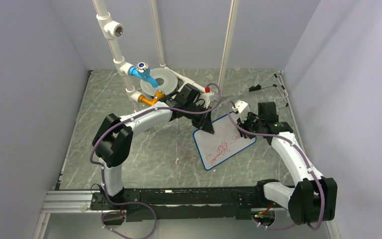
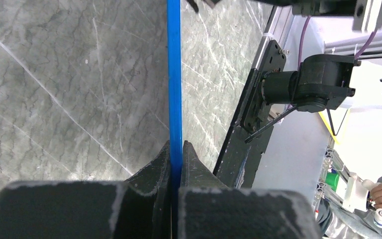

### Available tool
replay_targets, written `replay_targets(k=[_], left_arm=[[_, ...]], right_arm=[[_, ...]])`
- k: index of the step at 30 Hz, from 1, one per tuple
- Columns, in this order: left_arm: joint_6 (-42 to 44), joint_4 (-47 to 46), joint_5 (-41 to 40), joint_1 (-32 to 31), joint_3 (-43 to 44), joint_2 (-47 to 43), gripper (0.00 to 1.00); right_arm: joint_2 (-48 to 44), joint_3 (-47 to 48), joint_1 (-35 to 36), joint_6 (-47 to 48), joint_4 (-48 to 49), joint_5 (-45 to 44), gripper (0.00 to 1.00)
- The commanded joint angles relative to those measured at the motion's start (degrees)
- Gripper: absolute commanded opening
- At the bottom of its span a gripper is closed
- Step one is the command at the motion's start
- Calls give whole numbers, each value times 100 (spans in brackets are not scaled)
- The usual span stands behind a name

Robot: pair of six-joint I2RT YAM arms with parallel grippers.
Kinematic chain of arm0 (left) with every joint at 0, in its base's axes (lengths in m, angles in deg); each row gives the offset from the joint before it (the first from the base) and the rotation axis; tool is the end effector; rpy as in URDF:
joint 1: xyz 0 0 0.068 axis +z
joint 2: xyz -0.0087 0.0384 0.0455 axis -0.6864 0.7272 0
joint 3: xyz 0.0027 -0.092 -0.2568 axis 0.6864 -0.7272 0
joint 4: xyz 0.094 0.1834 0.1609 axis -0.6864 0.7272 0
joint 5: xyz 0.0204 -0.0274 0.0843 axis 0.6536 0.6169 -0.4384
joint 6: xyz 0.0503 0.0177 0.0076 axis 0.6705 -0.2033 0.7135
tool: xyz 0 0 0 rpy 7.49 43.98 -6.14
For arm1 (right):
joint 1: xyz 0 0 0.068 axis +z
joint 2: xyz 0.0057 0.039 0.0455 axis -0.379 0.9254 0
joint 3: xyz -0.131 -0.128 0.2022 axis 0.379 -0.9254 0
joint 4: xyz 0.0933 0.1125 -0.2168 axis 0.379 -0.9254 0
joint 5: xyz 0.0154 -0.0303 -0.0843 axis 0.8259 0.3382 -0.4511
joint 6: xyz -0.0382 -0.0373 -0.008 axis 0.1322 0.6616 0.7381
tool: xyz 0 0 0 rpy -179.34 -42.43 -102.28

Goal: Erase the whiteboard
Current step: Erase the whiteboard at the center of the board.

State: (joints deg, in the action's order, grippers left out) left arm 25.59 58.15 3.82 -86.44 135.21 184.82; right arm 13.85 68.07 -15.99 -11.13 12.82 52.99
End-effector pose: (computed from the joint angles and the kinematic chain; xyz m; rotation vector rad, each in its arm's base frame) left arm 0.2935 -0.3066 0.2510 0.9248 2.3249 -1.3369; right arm 0.2219 0.0360 0.2460 -0.9963 2.1662 0.1555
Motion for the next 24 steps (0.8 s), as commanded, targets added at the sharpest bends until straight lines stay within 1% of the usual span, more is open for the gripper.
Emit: replay_targets(k=[1, 2, 4, 8, 10, 13, 14, 17, 20, 21, 24], left_arm=[[309, -178, 708, -98, 70, -270, 0], [304, -173, 725, -89, 98, -253, 0], [332, -121, 728, -89, 175, -212, 0], [381, -56, 714, -66, 226, -210, 0], [406, -41, 685, -55, 217, -223, 0], [457, 12, 605, -36, 191, -239, 0], [475, 32, 571, -40, 172, -251, 0], [448, -62, 548, -37, 82, -291, 0], [463, 2, 526, -26, 140, -309, 0], [464, 2, 519, -24, 146, -319, 0], [450, -23, 521, -24, 144, -325, 0]], right_arm=[[-263, 80, 223, 631, -500, 1437, 0], [-311, 99, 232, 566, -475, 1504, 0], [-350, 116, 215, 338, -244, 1272, 0], [-266, 30, 77, -210, 533, -67, 0], [-160, 38, 29, -189, 529, -456, 0], [-120, 66, -33, 124, 297, -724, 0], [-185, 48, -74, 253, 175, -587, 0], [-350, -34, -114, 809, -361, 427, 0], [-101, 103, 26, 1250, -970, 1224, 0], [-4, 115, 169, 1297, -1042, 1288, 0], [143, 186, 520, 1168, -934, 1082, 0]])
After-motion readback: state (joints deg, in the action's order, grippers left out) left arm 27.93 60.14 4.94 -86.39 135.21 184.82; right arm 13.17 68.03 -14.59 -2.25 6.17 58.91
